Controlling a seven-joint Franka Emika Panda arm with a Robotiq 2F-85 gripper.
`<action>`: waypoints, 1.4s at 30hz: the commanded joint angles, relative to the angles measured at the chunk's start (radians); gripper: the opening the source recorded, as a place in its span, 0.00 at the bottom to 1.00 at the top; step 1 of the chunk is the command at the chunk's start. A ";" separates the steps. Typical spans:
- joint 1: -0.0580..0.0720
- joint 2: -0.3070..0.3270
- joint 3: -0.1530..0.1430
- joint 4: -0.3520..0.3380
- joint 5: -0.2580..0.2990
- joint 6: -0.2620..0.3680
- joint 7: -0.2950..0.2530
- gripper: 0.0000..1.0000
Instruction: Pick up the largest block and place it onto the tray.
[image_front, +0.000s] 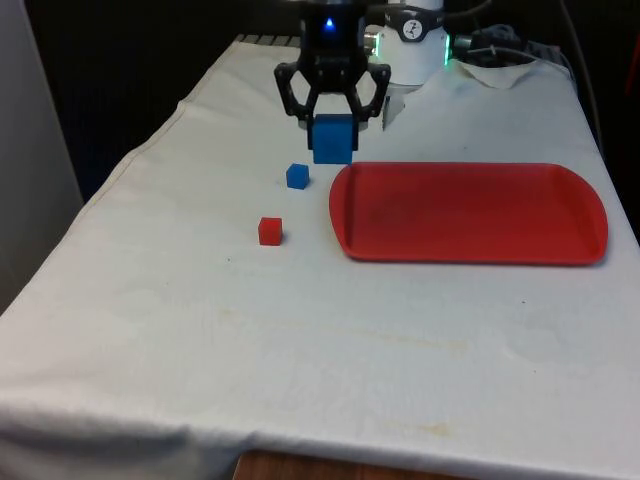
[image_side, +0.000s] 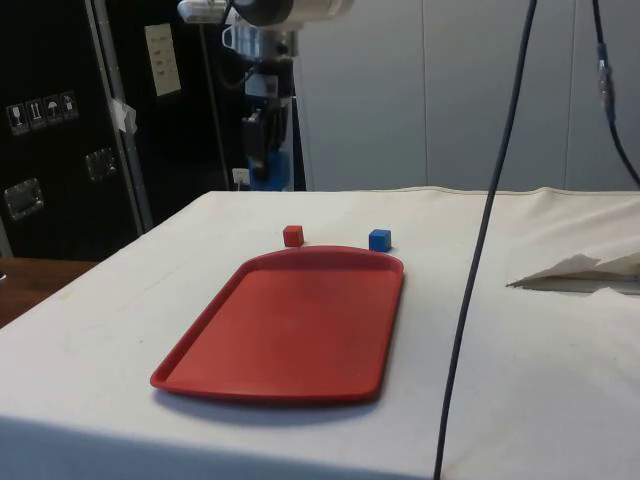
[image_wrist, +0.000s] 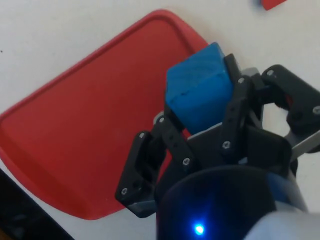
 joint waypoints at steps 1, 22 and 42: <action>0.017 -0.010 -0.006 -0.018 -0.020 0.021 0.023 0.00; 0.004 -0.046 0.158 -0.172 -0.076 0.188 0.148 0.00; -0.014 0.031 0.297 -0.211 -0.066 0.272 0.229 0.00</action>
